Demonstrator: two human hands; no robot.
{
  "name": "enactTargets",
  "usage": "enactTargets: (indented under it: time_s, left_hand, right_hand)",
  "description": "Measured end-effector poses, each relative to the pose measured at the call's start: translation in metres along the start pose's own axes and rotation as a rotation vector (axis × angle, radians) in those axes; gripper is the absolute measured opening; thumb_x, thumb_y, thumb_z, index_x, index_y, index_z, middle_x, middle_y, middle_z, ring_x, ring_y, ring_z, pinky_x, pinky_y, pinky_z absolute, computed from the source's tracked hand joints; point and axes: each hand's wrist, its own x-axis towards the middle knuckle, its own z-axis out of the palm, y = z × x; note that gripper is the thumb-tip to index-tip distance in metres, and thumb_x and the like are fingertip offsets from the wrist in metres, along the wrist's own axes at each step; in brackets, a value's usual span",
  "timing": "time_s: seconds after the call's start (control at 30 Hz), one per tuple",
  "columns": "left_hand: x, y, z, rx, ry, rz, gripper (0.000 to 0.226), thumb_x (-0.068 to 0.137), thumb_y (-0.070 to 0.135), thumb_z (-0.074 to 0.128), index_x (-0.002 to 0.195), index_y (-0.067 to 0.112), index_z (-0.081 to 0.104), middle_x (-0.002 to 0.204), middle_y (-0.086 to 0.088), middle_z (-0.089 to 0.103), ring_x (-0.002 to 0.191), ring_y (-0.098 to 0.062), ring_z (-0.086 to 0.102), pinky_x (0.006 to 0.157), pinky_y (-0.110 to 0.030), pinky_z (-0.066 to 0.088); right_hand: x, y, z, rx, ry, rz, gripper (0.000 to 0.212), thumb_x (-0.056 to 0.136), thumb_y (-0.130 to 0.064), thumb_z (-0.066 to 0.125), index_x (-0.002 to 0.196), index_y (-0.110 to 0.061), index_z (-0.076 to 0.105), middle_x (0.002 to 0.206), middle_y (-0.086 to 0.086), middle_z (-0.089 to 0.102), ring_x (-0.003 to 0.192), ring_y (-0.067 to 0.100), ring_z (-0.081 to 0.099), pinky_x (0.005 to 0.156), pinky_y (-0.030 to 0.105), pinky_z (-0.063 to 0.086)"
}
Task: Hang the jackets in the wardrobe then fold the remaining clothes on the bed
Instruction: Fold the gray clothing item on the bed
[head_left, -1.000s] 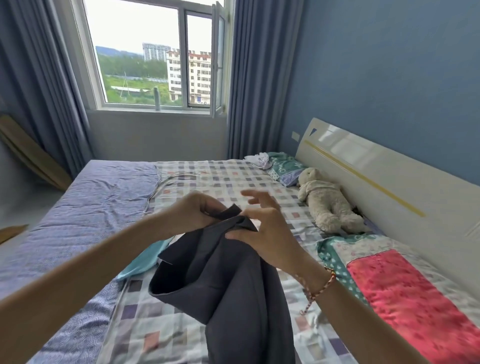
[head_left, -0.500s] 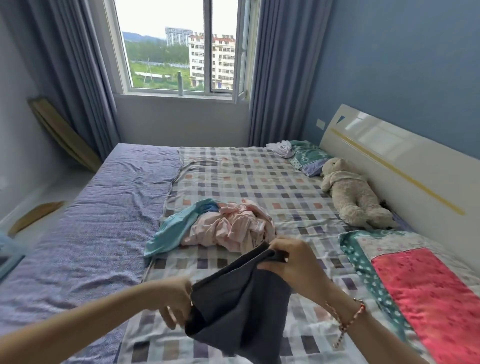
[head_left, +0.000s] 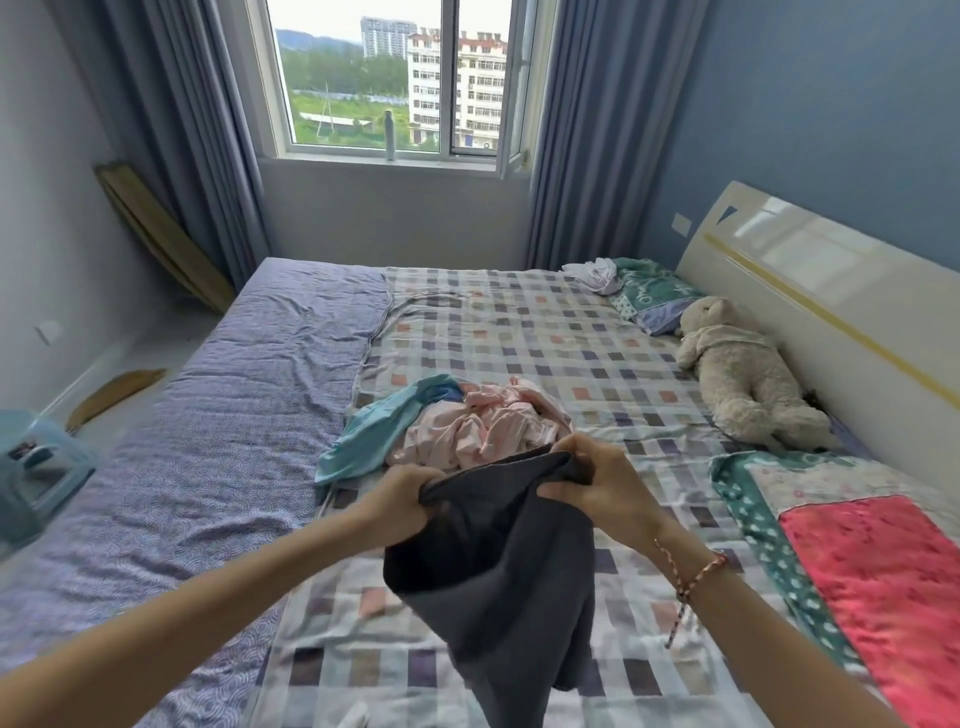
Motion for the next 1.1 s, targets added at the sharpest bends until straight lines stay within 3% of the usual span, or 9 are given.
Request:
enactTargets:
  time_s: [0.17, 0.23, 0.33, 0.37, 0.43, 0.57, 0.7, 0.93, 1.1]
  left_hand:
    - [0.045, -0.001, -0.014, 0.305, 0.136, -0.025, 0.021, 0.079, 0.014, 0.050, 0.098, 0.015, 0.059, 0.098, -0.012, 0.067, 0.093, -0.031, 0.062, 0.077, -0.039, 0.049]
    - [0.058, -0.013, -0.021, 0.220, 0.096, -0.240, 0.030, 0.075, 0.025, 0.065, 0.103, 0.014, 0.061, 0.097, -0.008, 0.068, 0.090, -0.026, 0.063, 0.077, -0.036, 0.051]
    - [0.063, -0.026, -0.031, 0.203, -0.044, -0.572, 0.007, 0.077, 0.001, 0.054, 0.071, 0.004, 0.057, 0.065, -0.011, 0.057, 0.060, -0.024, 0.057, 0.046, -0.027, 0.047]
    - [0.066, -0.031, -0.037, 0.202, 0.007, -0.624, 0.019, 0.079, -0.004, 0.047, 0.064, 0.005, 0.053, 0.058, -0.011, 0.050, 0.053, -0.023, 0.052, 0.038, -0.024, 0.042]
    - [0.076, -0.026, -0.055, 0.080, 0.150, -0.589, 0.027, 0.082, -0.009, 0.040, 0.064, 0.005, 0.053, 0.057, -0.009, 0.046, 0.048, -0.019, 0.047, 0.030, -0.019, 0.039]
    - [0.074, -0.004, -0.073, -0.214, 0.249, -0.364, 0.046, 0.076, -0.019, 0.028, 0.086, 0.010, 0.063, 0.069, -0.007, 0.054, 0.063, -0.024, 0.052, 0.037, -0.015, 0.045]
    - [0.018, -0.030, -0.037, -0.156, -0.043, -0.253, 0.052, 0.060, -0.005, 0.034, 0.066, 0.032, 0.070, 0.075, -0.011, 0.062, 0.065, -0.020, 0.054, 0.052, -0.026, 0.045]
    - [-0.107, -0.106, 0.120, 0.023, -0.825, -0.552, 0.038, 0.064, 0.002, 0.036, 0.087, -0.004, 0.065, 0.049, -0.003, 0.055, 0.039, 0.002, 0.044, 0.043, -0.013, 0.032]
    - [-0.098, -0.149, 0.161, -0.111, -0.905, -0.796, 0.029, 0.079, -0.004, 0.035, 0.069, 0.016, 0.053, 0.062, 0.000, 0.051, 0.043, -0.003, 0.052, 0.041, -0.014, 0.034]
  right_hand:
    - [0.044, 0.021, 0.005, -0.163, 0.111, 0.002, 0.050, 0.076, -0.002, 0.072, 0.121, -0.014, 0.054, 0.126, 0.007, 0.057, 0.118, 0.020, 0.052, 0.102, 0.038, 0.041]
    - [0.058, 0.021, 0.004, -0.152, 0.159, 0.000, 0.032, 0.078, -0.001, 0.069, 0.109, -0.009, 0.063, 0.124, 0.008, 0.060, 0.117, 0.023, 0.053, 0.103, 0.040, 0.040]
    - [0.069, 0.021, 0.001, -0.176, 0.148, -0.023, 0.022, 0.081, -0.004, 0.068, 0.102, -0.006, 0.063, 0.101, -0.008, 0.061, 0.103, 0.020, 0.056, 0.090, 0.029, 0.042]
    - [0.071, 0.021, 0.002, -0.231, 0.136, -0.062, 0.022, 0.081, -0.006, 0.068, 0.102, -0.007, 0.063, 0.096, -0.011, 0.059, 0.102, 0.021, 0.056, 0.091, 0.032, 0.043]
    - [0.075, 0.022, 0.002, -0.345, 0.141, -0.136, 0.024, 0.082, -0.008, 0.067, 0.106, -0.008, 0.063, 0.102, 0.000, 0.063, 0.104, 0.025, 0.057, 0.093, 0.039, 0.044]
    - [0.064, 0.016, -0.003, -0.393, 0.177, -0.263, 0.034, 0.079, 0.005, 0.067, 0.112, -0.001, 0.064, 0.109, 0.012, 0.063, 0.103, 0.020, 0.055, 0.091, 0.015, 0.034]
    - [0.012, 0.042, -0.005, -0.402, -0.080, -0.263, 0.040, 0.073, 0.007, 0.071, 0.111, -0.003, 0.066, 0.097, -0.002, 0.057, 0.089, 0.006, 0.054, 0.086, 0.004, 0.036]
    - [-0.133, 0.186, 0.090, -0.229, -0.695, 0.282, 0.021, 0.073, -0.010, 0.063, 0.092, -0.011, 0.071, 0.075, -0.024, 0.049, 0.075, -0.014, 0.051, 0.068, 0.007, 0.034]
    - [-0.129, 0.240, 0.114, -0.125, -0.771, 0.584, 0.017, 0.067, -0.016, 0.056, 0.067, -0.032, 0.058, 0.058, -0.014, 0.053, 0.057, -0.002, 0.049, 0.059, 0.021, 0.036]
